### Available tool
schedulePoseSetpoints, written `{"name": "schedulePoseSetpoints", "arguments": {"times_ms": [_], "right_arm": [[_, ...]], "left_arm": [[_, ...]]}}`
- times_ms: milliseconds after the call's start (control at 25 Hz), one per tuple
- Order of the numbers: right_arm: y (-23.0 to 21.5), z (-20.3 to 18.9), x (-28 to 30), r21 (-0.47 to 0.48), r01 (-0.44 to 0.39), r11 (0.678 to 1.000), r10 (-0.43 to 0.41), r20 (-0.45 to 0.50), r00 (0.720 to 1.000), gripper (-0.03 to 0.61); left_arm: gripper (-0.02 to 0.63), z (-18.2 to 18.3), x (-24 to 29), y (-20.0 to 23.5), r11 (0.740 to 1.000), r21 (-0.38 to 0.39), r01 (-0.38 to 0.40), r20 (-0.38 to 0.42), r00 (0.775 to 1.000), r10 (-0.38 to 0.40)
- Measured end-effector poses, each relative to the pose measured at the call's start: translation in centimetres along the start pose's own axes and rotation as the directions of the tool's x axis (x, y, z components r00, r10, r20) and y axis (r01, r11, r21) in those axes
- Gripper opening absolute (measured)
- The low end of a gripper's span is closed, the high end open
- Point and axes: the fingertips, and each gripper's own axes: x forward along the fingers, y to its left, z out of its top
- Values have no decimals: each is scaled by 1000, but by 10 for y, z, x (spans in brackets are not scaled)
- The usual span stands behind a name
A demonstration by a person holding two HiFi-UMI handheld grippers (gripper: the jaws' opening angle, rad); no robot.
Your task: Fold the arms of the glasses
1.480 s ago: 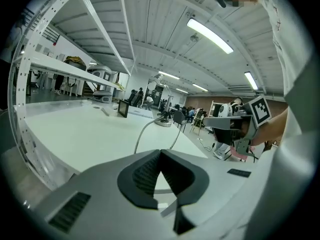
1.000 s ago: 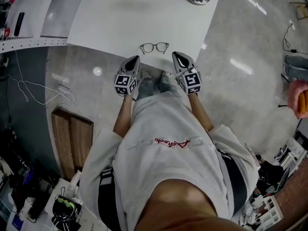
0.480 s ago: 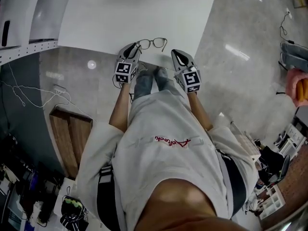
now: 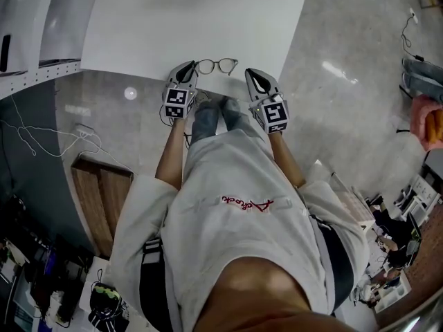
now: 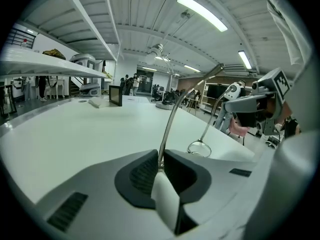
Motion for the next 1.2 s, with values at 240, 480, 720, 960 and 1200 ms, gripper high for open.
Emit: {"name": "schedulePoseSetpoints", "arguments": {"times_ms": [240,480,720,960,1200], "right_arm": [[13,28,6,-28,-36,999,37,53,998,-3],[20,10,2,-16,-40,999,41,18,999,-3],[26,7,-5,-19,-54,998,54,7,999,-3],[52,-5,-17,-22,-103,994,102,-24,994,-3],[70,3,-7,-39,-147,988,146,-9,989,-3]], "left_arm": [[38,-1,2,3,999,17,-42,-5,999,42],[37,0,4,7,996,36,-78,19,997,78],[37,5,5,11,992,40,-119,28,993,118],[37,8,5,12,990,36,-139,35,990,137],[37,8,4,11,989,40,-143,41,989,141]]}}
